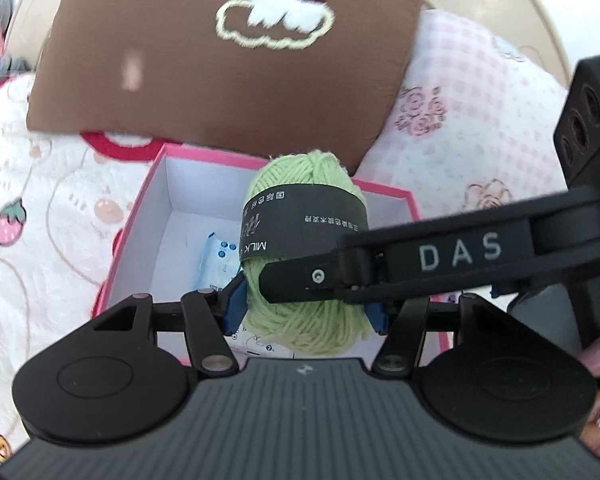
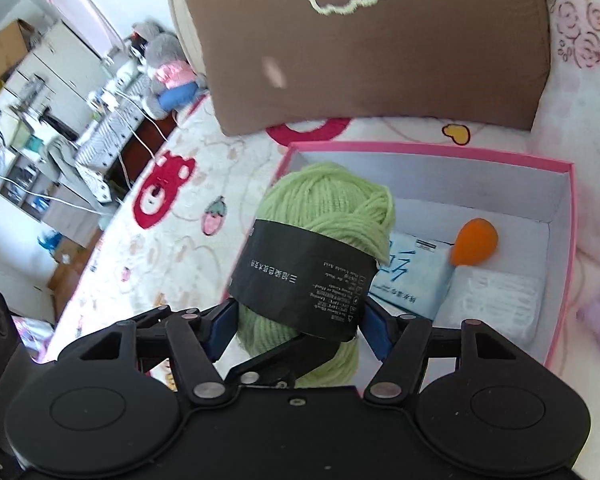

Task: Organize objects
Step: 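Carry the yarn ball with the right tool over the pink box and lower it, then open the right tool to release the yarn ball into the box, then raise the right tool up out of the pink box, then move the left tool toward the purple plush beside the box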

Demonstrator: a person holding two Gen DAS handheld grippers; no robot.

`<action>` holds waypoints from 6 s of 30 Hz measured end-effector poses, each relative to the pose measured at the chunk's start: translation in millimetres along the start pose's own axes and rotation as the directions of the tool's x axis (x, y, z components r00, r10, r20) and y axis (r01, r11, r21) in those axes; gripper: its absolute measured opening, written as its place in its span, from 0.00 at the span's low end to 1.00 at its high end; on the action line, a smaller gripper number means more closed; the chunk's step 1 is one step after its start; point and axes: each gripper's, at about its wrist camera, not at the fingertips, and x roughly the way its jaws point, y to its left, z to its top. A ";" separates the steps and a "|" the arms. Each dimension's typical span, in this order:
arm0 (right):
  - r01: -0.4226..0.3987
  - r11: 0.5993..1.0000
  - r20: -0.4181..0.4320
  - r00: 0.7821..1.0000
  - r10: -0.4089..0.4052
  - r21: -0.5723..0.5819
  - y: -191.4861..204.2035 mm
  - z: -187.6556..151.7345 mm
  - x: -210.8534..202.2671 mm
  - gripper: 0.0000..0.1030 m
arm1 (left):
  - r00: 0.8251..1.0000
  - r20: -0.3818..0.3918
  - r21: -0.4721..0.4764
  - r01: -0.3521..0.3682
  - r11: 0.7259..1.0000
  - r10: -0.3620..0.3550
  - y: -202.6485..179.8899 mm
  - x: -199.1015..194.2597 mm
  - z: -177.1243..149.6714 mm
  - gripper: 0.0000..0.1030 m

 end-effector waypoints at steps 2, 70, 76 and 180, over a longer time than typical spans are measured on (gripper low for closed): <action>-0.003 1.000 -0.008 1.000 0.003 -0.006 -5.9 4.6 8.0 0.68 | 1.000 -0.007 0.001 -0.013 1.000 0.013 2.9 10.0 4.1 0.55; 0.106 0.985 0.104 0.990 -0.092 -0.138 -63.7 -42.3 -38.2 0.73 | 0.995 -0.093 -0.154 0.019 0.988 -0.034 17.4 76.7 -30.5 0.39; 0.194 0.955 0.122 0.978 -0.170 -0.225 -44.9 -57.3 -45.2 0.73 | 0.995 -0.099 -0.165 -0.018 0.986 0.001 14.7 69.7 -29.2 0.45; 0.429 0.888 0.249 0.890 -0.382 -0.169 -185.0 -155.3 -168.8 0.88 | 0.980 -0.195 0.016 0.032 0.999 -0.029 -225.2 32.3 -69.7 1.00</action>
